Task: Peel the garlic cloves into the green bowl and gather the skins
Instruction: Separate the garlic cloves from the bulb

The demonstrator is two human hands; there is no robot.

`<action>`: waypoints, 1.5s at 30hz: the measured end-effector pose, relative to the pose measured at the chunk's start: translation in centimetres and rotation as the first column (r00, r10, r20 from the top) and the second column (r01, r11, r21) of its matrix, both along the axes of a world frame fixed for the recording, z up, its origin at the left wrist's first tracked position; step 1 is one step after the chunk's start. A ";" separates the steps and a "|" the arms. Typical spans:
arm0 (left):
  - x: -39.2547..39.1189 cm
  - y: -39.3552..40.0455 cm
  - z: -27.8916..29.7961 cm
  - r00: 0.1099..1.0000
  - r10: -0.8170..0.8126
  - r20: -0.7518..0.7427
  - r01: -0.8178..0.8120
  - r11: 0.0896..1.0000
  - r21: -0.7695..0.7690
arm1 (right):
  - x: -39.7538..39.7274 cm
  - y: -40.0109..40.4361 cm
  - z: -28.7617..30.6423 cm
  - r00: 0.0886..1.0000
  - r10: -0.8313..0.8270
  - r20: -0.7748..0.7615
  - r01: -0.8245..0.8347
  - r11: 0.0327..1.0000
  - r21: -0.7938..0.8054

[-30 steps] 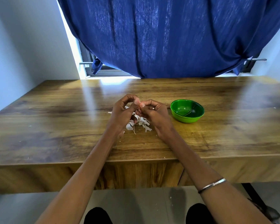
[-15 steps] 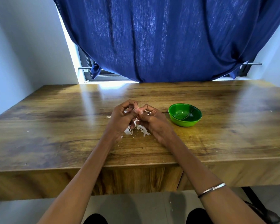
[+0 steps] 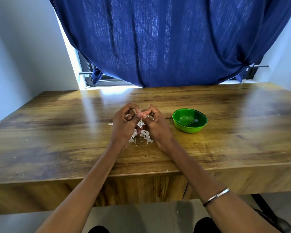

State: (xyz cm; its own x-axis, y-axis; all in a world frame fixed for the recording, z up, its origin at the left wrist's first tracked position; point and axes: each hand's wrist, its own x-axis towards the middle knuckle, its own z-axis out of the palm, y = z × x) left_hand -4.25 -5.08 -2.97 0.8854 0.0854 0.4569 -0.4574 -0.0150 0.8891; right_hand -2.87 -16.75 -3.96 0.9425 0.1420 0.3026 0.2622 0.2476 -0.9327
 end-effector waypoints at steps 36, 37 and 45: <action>0.5 0.3 -0.4 0.992 -0.061 -0.108 0.052 0.995 -0.082 | -0.4 -0.5 0.1 0.983 -0.171 0.066 0.171 0.985 0.004; 0.6 0.4 -0.4 0.992 -0.065 -0.105 0.059 0.996 -0.066 | -0.4 -0.5 0.1 0.984 -0.167 0.067 0.167 0.986 -0.007; 0.9 0.6 -0.5 0.987 -0.119 -0.103 0.121 0.993 0.013 | -0.3 -0.6 0.1 0.995 -0.033 -0.092 0.037 0.999 0.035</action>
State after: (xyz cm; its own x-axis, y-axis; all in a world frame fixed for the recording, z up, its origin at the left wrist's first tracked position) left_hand -3.34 -4.48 -3.49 0.9309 -0.0321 0.3639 -0.3636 0.0173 0.9314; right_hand -3.21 -17.35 -3.83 0.9706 0.0987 0.2195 0.1855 0.2742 -0.9436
